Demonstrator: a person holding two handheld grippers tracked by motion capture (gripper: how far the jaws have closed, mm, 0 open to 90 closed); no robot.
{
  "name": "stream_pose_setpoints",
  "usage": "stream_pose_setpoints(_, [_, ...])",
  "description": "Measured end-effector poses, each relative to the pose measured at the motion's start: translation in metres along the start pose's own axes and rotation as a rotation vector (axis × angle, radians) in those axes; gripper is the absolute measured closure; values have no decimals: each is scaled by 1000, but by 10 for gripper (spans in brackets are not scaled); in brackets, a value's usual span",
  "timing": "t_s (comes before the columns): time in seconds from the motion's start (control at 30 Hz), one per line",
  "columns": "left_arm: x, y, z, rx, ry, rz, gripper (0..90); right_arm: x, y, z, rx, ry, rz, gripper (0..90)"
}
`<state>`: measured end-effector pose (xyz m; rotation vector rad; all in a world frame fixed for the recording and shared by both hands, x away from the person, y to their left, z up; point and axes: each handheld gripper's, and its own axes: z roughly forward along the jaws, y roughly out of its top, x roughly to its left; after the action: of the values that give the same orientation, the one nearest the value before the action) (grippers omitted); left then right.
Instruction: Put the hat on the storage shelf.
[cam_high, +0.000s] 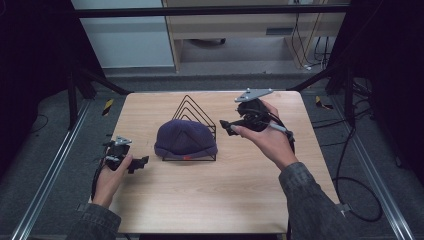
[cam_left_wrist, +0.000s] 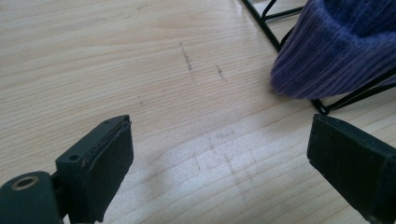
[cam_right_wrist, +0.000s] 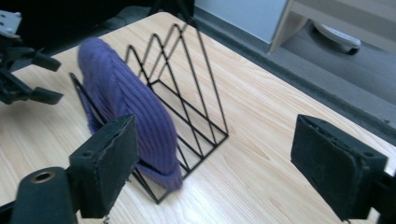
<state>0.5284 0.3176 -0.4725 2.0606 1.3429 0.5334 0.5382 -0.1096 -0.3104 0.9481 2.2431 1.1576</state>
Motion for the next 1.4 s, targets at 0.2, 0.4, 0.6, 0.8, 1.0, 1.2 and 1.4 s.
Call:
stream_pose_setpoints(0.2, [2, -3, 3, 25, 8, 4, 63, -15, -19, -13, -7, -36, 30, 104])
stream_pose_setpoints(0.4, [5, -6, 6, 50, 15, -1, 62, -28, -42, -30, -15, -53, 51, 85])
stream_pose_setpoints(0.6, [6, -8, 9, 61, 16, 3, 58, -38, -73, -45, -7, -85, 73, 86])
stream_pose_setpoints(0.8, [6, -10, 12, 71, 16, 7, 51, -47, -111, -51, 32, -110, 111, 130])
stream_pose_setpoints(1.0, [6, -11, 13, 72, 15, 4, 50, -47, -150, -47, 73, -110, 151, 137])
stream_pose_setpoints(1.2, [6, -11, 13, 73, 10, 8, 50, -46, -181, -37, 94, -99, 188, 136])
stream_pose_setpoints(1.4, [4, -12, 15, 81, 6, 16, 49, -42, -206, -25, 122, -81, 229, 137])
